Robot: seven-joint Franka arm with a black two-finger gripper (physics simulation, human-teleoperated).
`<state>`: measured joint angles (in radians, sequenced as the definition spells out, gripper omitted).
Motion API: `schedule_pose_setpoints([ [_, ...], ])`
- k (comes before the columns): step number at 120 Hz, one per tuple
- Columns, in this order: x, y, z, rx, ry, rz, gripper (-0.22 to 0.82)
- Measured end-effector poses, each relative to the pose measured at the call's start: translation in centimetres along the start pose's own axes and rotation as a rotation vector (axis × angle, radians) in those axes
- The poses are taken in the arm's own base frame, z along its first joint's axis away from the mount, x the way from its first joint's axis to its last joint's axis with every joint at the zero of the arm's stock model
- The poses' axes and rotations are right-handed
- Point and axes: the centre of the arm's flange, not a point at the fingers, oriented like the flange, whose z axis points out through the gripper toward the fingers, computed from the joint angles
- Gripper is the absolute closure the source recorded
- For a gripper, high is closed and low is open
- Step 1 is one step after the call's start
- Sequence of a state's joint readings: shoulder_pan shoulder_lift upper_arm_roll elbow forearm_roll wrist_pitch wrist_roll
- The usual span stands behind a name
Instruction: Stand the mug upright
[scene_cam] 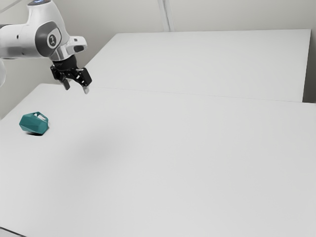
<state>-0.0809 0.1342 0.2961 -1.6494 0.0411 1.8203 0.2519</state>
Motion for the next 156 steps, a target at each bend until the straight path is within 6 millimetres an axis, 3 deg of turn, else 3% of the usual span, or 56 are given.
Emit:
schedule_pose_setpoints([
  [19,-0.2,-1.1,-1.2,-0.005,0.031,-0.004,0.00],
  [34,-1.2,-5.8,-2.4,-0.015,0.062,-0.075,0.00],
  [53,-3.1,-12.1,-1.9,-0.021,0.055,-0.141,0.00],
  [79,-8.1,-22.1,1.7,-0.058,0.010,-0.236,0.00],
  [101,-10.9,-28.1,4.6,-0.062,-0.017,-0.258,0.00],
  [121,-11.8,-32.6,6.1,-0.037,-0.005,-0.247,0.00],
  [156,-11.9,-39.2,11.1,-0.037,0.022,-0.199,0.00],
])
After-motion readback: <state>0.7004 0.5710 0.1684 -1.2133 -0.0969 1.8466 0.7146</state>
